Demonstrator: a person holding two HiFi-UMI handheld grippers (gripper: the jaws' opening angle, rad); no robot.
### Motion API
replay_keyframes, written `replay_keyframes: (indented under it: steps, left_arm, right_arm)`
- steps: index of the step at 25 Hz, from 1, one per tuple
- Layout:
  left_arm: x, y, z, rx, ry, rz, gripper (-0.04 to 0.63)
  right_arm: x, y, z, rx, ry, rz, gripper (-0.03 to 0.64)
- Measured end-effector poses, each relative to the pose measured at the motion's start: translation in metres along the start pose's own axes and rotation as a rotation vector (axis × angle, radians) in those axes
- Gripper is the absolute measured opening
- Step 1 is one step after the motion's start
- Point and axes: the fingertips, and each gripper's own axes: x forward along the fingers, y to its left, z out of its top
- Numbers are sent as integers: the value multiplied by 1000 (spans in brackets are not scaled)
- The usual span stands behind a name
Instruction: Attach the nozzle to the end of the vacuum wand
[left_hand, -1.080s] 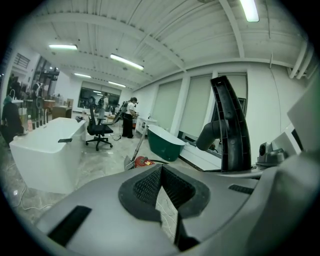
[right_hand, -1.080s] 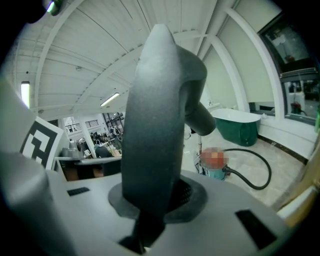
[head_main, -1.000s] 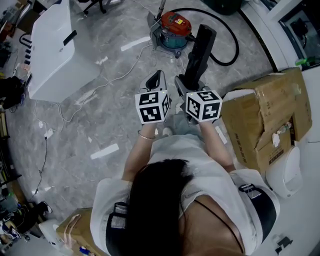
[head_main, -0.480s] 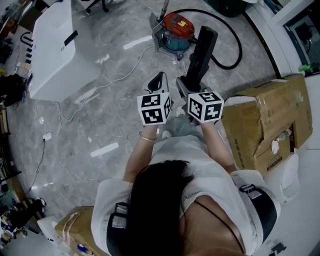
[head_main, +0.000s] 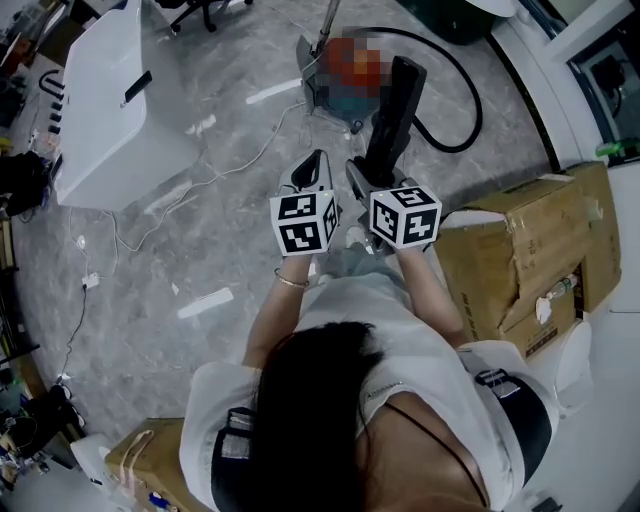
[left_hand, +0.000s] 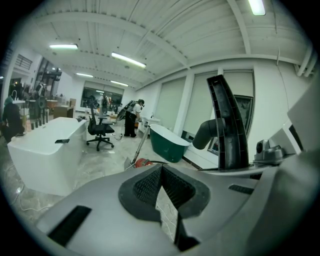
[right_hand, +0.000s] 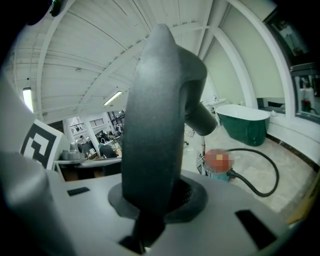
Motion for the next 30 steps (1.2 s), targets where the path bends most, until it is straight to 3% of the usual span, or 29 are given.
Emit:
replay_keyframes:
  steps: [30]
  left_arm:
    - [92,-26,22,14,10,27,3]
  right_arm:
    - [32,-85,41,13,15,43,63]
